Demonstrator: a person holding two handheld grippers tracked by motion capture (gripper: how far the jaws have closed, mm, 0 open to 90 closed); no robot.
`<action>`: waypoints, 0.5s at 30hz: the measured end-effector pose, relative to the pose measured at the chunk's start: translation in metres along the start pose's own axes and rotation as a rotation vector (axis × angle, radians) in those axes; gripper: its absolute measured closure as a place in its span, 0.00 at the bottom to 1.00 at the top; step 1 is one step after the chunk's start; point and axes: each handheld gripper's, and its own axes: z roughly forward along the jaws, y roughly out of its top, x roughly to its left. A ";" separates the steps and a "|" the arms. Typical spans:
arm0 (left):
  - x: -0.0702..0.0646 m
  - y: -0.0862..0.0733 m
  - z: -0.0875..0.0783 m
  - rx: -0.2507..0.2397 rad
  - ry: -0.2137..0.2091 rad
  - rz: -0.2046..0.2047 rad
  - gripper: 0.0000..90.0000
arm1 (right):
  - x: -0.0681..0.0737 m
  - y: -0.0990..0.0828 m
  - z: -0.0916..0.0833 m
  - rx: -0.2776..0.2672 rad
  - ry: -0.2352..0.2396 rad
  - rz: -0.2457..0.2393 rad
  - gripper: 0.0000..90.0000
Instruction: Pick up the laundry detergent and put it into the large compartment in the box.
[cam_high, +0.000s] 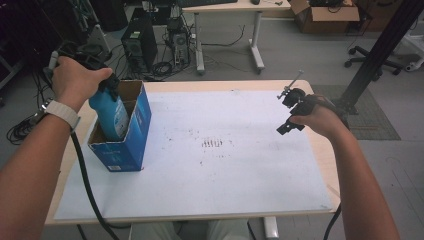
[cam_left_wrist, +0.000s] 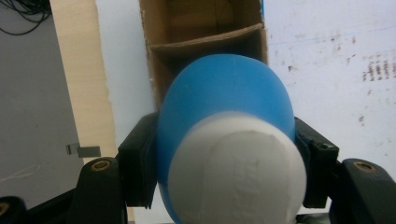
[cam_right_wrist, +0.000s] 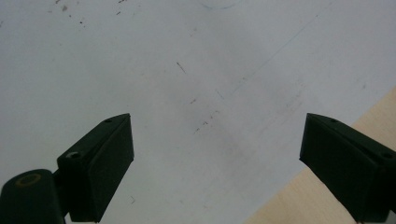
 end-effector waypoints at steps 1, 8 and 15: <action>0.000 0.000 0.005 0.001 0.004 0.002 0.41 | 0.000 0.000 0.000 0.002 0.001 0.000 0.11; 0.001 -0.002 0.019 0.002 0.000 -0.002 0.41 | 0.001 0.000 0.001 0.005 0.000 -0.001 0.11; 0.002 -0.004 0.038 0.013 0.010 -0.002 0.41 | 0.001 0.000 0.002 0.013 -0.001 -0.002 0.11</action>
